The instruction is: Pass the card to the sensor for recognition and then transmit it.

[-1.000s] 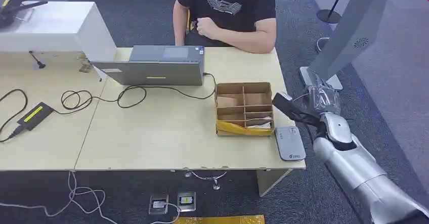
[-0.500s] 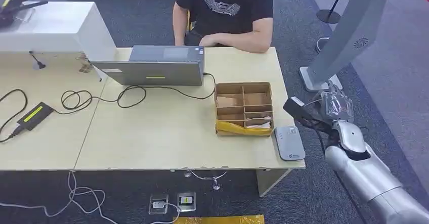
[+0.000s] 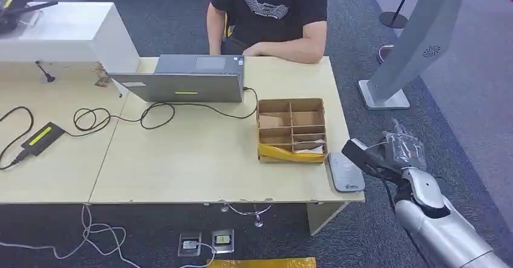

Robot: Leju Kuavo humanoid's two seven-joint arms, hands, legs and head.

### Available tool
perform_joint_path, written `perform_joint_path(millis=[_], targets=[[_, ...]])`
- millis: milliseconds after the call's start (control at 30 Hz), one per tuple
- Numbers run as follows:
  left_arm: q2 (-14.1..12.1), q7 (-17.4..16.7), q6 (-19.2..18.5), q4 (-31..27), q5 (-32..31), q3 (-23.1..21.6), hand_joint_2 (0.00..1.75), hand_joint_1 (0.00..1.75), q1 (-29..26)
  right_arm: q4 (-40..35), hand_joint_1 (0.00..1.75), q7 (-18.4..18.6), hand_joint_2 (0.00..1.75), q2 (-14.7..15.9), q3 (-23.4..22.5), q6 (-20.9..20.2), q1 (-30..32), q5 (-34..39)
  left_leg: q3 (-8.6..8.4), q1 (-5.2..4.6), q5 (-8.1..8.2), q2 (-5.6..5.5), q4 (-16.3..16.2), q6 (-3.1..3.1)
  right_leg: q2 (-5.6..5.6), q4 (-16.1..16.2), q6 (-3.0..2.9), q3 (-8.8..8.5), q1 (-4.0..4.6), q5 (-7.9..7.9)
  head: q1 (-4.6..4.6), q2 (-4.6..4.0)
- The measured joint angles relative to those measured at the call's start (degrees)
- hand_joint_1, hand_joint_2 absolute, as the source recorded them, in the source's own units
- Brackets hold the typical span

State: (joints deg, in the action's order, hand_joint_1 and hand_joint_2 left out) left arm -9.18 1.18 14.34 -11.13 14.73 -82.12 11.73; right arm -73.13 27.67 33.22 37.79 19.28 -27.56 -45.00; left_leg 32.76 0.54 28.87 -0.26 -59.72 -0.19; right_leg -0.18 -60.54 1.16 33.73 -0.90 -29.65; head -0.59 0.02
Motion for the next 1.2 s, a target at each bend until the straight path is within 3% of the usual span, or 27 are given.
perform_joint_path(millis=[333, 600, 833, 1200], targets=[[-0.1, 0.8, 0.0, 0.0, -0.3, 0.0, 0.0, 0.0, -0.5, -1.2, 1.75, -0.7, 1.75, 0.0, 1.4, -0.1, 1.9, 0.5, 0.01, 0.0, 0.0, 0.0, 0.0, 0.0, 0.0, 0.0, 0.0, -0.01, -0.01, 0.0, 0.02, 0.0], [0.0, 1.1, 0.3, 0.0, -1.0, 0.0, 0.0, 0.0, -1.1, -0.8, 1.75, -1.7, 1.75, 0.0, 3.8, 0.9, 2.4, 5.2, 0.03, 0.0, 0.0, 0.0, 0.0, 0.0, -0.01, 0.0, 0.0, 0.0, 0.0, 0.0, 0.02, -0.02], [0.1, 1.2, 0.2, 0.0, -2.2, 0.0, 0.0, 0.0, -1.0, 0.5, 1.75, -5.1, 1.75, -1.2, 6.7, 1.3, 1.9, 8.4, 0.05, 0.01, 0.0, -0.01, 0.0, 0.0, -0.01, 0.0, 0.0, 0.0, 0.01, 0.0, 0.0, -0.02], [0.3, 1.6, -0.1, -0.3, -4.2, 0.0, 0.0, 0.0, -1.0, 8.0, 1.75, -9.4, 1.75, -4.1, 10.3, 5.8, -0.5, 14.9, -0.19, 0.02, 0.01, 0.14, 0.0, -0.01, 0.15, 0.0, -0.01, -0.14, 0.01, 0.0, -0.02, 0.0]])
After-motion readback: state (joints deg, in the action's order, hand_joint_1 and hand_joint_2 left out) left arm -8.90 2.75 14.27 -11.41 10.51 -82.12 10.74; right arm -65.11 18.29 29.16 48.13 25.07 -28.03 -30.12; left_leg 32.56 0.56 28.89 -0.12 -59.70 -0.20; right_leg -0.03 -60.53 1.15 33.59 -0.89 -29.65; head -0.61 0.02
